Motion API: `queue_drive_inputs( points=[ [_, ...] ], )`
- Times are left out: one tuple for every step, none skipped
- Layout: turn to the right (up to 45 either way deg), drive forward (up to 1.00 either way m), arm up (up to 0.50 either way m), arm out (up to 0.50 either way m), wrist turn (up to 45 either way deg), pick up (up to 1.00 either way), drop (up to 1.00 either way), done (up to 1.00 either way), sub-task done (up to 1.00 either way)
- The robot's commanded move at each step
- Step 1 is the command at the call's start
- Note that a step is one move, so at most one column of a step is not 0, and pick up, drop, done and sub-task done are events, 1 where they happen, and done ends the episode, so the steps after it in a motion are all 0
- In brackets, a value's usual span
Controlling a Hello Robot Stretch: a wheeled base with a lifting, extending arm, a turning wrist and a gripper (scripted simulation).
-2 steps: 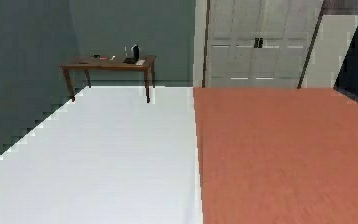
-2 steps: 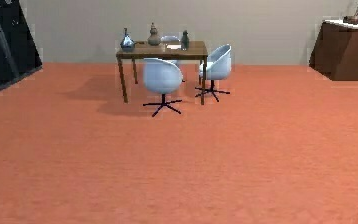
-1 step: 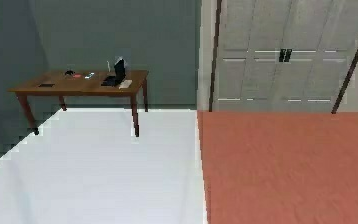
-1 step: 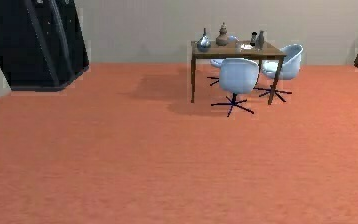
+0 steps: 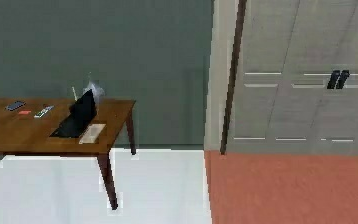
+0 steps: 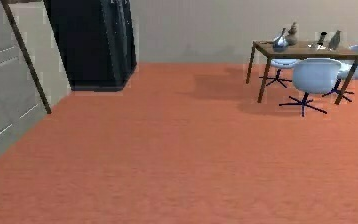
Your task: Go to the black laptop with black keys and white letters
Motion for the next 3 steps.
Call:
queue_drive_inputs(
  points=[
    [0.0,0.6,0.0,0.0,0.0,0.0,0.0,0.0,0.0],
    [-45.0,0.0,0.0,0.0,0.0,0.0,0.0,0.0,0.0],
    [0.0,0.0,0.0,0.0,0.0,0.0,0.0,1.0,0.0]
  ],
)
